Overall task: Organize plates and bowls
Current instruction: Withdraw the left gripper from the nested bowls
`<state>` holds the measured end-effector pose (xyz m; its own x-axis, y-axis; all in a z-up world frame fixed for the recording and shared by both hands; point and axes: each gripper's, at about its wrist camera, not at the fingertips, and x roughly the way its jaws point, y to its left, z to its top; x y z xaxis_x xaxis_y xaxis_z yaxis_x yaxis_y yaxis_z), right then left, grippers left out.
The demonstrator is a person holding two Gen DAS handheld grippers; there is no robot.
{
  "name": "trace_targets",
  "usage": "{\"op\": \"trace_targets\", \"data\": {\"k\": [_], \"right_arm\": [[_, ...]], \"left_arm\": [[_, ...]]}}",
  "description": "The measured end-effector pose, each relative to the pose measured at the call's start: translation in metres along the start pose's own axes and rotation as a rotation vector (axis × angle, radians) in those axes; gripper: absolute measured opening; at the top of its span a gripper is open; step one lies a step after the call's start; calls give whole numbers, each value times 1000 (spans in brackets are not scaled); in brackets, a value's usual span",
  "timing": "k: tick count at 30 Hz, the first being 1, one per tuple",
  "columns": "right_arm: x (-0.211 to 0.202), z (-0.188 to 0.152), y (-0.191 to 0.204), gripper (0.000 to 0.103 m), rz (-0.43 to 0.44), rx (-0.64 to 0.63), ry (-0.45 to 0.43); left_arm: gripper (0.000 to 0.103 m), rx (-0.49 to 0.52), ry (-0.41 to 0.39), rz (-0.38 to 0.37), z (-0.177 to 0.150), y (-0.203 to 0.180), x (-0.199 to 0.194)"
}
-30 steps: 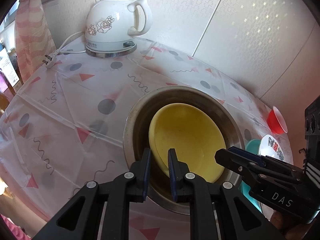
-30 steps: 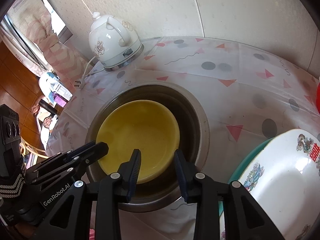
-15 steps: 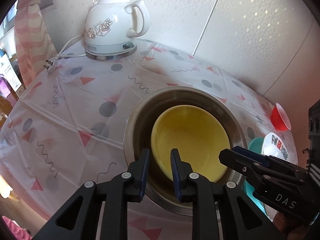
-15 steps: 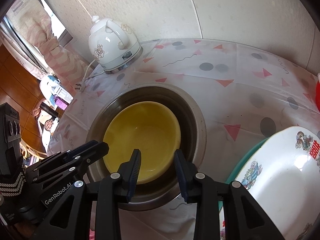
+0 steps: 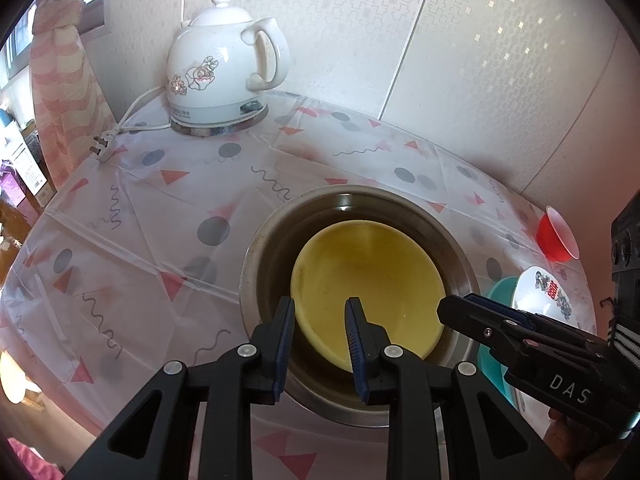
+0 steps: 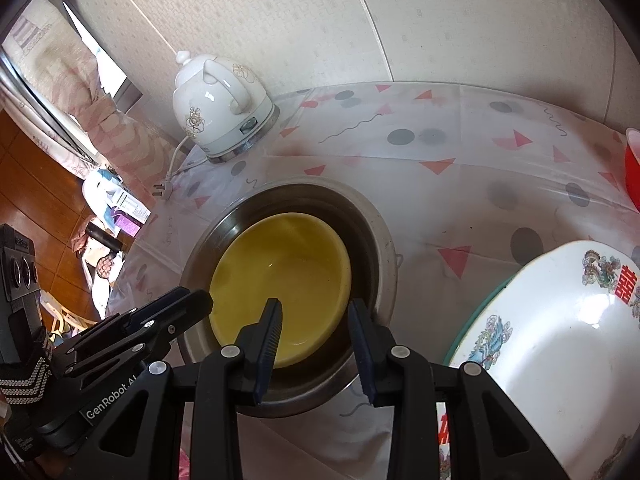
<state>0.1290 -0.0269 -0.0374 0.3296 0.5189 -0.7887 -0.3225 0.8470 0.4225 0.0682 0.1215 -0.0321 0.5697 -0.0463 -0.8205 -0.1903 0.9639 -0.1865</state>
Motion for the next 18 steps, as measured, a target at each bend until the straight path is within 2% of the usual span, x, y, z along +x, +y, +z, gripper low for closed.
{"op": "trace_targets", "data": {"k": [9,18], "right_arm": [[-17,2,-18,35,8,56,-47],[-46,4,-57,35,-17,150,-116]], "left_arm": [[26,65,-27,-12,6,-21,-8],[26,173,-40,-41,14,-61,-10]]}}
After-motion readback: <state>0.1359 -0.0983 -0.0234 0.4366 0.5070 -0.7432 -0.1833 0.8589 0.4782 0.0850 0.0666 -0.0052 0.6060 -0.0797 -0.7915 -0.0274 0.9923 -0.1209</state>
